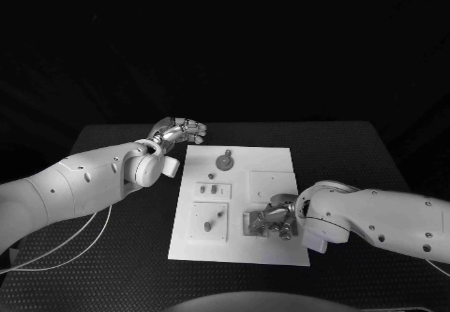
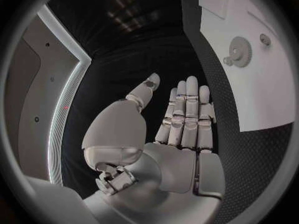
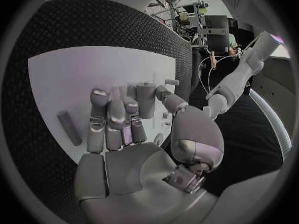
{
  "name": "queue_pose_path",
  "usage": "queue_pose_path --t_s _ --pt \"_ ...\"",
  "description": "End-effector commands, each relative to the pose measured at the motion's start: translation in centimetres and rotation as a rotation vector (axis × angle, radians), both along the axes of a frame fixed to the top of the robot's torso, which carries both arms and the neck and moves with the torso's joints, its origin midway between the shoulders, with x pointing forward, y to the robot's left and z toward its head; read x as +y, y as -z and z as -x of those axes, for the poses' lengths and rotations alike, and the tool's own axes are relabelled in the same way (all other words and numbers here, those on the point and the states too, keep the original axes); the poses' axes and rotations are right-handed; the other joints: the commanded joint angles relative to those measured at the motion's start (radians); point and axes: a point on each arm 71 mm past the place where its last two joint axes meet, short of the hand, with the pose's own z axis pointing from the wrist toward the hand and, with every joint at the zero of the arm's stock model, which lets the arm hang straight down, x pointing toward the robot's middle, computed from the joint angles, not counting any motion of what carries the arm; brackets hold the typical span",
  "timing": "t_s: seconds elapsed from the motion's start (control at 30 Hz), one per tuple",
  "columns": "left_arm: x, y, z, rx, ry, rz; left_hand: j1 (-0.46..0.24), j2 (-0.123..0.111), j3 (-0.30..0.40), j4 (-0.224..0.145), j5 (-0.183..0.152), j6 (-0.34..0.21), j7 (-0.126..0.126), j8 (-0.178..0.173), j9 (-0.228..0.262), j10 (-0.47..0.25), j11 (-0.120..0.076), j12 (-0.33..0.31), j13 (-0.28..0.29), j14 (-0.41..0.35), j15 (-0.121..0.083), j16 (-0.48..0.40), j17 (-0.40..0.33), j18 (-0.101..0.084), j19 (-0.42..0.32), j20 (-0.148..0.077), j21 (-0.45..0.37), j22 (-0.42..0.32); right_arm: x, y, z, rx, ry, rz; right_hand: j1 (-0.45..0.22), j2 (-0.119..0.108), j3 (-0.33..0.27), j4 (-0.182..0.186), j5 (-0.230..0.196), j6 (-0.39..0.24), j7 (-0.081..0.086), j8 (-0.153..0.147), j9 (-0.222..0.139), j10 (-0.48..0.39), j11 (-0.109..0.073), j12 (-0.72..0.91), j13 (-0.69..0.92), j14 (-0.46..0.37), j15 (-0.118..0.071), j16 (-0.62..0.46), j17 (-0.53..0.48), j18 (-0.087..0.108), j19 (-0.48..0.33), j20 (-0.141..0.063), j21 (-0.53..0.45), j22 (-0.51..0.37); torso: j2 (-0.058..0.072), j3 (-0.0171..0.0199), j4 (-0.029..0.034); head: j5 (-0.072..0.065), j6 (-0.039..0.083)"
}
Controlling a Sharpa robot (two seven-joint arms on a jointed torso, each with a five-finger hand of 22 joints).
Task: Assemble the parts on the task board
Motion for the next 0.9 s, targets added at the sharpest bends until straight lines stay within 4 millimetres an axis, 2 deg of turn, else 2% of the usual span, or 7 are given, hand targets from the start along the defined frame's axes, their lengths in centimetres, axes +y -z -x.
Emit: queue_pose_path --t_s 0.03,0.63,0.9 --pt "-0.29 -0.10 0.03 -0.001 0.016 0.013 -0.010 0.003 -0.006 0.000 -0.003 -0.008 -0.001 -0.002 -0.001 -0.008 0.001 -0.003 -0.001 -0.001 0.007 -0.006 0.001 0.006 0.000 0.009 -0.003 0.001 0.17 0.14 0.09 -0.001 -0.027 0.005 -0.010 0.000 0.000 -0.008 -0.001 0.005 0.004 -0.001 -0.001 0.001 0.003 -0.004 0.001 -0.001 -0.003 -0.003 0.001 0.015 -0.008 0.001 0.004 0.019 0.000 -0.0001 0.0003 0.002 -0.001" --pt "-0.22 -0.06 0.06 0.005 0.017 0.012 -0.012 0.003 -0.006 0.000 -0.003 -0.009 0.000 -0.002 -0.002 -0.008 0.001 -0.003 -0.002 -0.001 0.007 -0.008 0.004 0.006 0.000 0.009 -0.005 0.002 0.44 0.40 0.01 -0.025 -0.055 0.022 -0.012 0.000 -0.002 -0.018 -0.001 0.002 0.005 -0.003 -0.001 -0.002 0.004 -0.005 0.002 -0.006 -0.002 -0.007 -0.003 0.015 -0.011 0.001 0.006 0.019 0.000 -0.0002 -0.0012 0.009 -0.002" --pt "-0.24 -0.06 0.07 0.005 0.019 0.012 -0.013 0.003 -0.006 -0.001 -0.003 -0.009 0.000 -0.002 -0.002 -0.009 0.002 -0.004 -0.002 -0.002 0.007 -0.010 0.005 0.006 0.000 0.009 -0.006 0.003 0.35 0.49 -0.16 -0.037 -0.053 0.028 -0.025 -0.027 -0.006 -0.018 -0.002 -0.005 0.008 -0.007 -0.002 -0.008 0.006 -0.007 0.004 -0.016 0.001 -0.016 -0.012 0.015 -0.018 0.003 0.006 0.017 0.000 -0.0002 -0.0012 0.009 -0.001"
